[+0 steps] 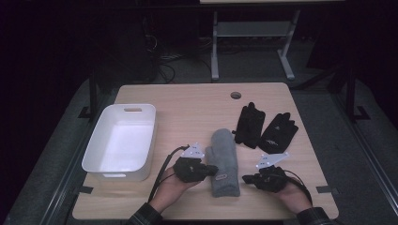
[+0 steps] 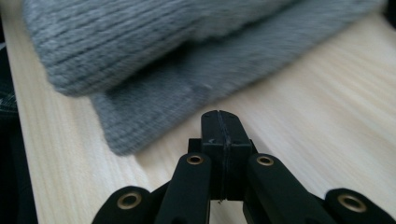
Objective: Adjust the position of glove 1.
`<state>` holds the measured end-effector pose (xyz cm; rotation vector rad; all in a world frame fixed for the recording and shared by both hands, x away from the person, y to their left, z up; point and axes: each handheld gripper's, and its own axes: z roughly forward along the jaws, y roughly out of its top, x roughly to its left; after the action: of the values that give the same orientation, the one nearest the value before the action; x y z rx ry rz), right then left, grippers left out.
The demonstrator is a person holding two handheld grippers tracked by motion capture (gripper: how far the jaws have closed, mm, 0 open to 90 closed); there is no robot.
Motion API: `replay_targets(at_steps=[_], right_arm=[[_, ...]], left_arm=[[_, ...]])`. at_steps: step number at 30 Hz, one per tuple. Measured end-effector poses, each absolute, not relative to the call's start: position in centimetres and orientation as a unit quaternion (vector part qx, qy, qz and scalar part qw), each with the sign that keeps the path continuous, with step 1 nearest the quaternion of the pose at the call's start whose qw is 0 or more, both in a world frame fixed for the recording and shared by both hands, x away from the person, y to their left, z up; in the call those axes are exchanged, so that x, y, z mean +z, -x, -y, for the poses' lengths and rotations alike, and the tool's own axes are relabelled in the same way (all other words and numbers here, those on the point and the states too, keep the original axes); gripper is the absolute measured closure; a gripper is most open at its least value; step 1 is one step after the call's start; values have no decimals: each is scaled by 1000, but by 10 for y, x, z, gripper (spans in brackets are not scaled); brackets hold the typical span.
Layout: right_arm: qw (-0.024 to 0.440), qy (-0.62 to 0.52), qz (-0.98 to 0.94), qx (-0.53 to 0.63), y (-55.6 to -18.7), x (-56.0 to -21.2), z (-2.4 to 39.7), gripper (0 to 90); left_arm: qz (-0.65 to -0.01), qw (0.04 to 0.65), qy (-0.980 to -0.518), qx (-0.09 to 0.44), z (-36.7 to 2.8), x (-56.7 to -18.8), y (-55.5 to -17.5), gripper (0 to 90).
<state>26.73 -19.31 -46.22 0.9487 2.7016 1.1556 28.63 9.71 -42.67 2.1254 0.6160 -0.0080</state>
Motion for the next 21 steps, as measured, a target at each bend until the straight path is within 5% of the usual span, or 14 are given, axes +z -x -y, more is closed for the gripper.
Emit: replay_targets(at_steps=[10, 21], right_arm=[[14, -287, -881, 375, -268, -464, 172, 900], [3, -249, -890, 381, -265, -464, 142, 900]], left_arm=[[-292, 430, -854, 22, -128, -427, -299, 458], [-319, 433, -842, 39, -132, -420, -308, 401]])
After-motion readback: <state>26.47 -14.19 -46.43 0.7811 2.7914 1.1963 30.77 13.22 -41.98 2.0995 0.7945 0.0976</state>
